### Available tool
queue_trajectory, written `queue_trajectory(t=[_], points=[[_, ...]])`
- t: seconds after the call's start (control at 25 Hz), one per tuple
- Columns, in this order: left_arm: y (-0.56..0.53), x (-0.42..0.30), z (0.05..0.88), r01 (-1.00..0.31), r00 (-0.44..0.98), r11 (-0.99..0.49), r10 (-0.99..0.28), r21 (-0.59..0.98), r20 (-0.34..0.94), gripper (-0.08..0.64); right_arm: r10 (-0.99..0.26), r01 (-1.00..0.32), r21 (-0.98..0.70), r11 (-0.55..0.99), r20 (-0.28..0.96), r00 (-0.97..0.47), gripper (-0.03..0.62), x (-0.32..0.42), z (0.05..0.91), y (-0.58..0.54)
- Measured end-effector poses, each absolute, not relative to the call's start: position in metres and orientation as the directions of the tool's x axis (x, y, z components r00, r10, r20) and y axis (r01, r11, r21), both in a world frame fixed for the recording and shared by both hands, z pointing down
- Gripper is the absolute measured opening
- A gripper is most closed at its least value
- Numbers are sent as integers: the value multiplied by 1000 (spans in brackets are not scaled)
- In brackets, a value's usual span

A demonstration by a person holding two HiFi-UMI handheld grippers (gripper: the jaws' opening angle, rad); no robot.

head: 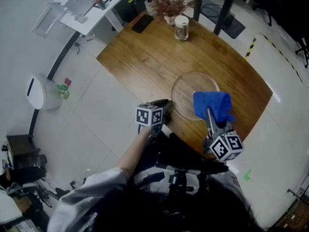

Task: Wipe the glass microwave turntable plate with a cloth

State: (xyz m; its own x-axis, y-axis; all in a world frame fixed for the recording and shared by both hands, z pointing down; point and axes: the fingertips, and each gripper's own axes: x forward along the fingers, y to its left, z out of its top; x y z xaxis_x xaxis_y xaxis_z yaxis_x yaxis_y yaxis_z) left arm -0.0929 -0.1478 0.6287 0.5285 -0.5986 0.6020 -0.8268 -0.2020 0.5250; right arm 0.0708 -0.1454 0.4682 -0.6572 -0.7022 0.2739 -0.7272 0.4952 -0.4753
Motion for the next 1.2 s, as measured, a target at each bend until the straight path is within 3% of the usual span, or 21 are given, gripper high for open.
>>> queue_trajectory(t=[0.4,0.64,0.92,1.2], points=[[-182,-93,655,-850,522,-227,-485,476,701,87,-760,-801,-474,365,345,-551,69,67,485,-164],[-186,-93,657,-825,561,-225,-449,519,696,74,-782,-842,-451,296,392,-485,69,58,496,-179],[-188,-95,658,-783,614,-202,-398,588,682,64,-732,-865,-300,402,462,-501,69,7,522,-240],[-189,-95,658,-790,606,-213,-411,574,681,64,-668,-862,-274,426,547,-504,69,-36,572,-271]])
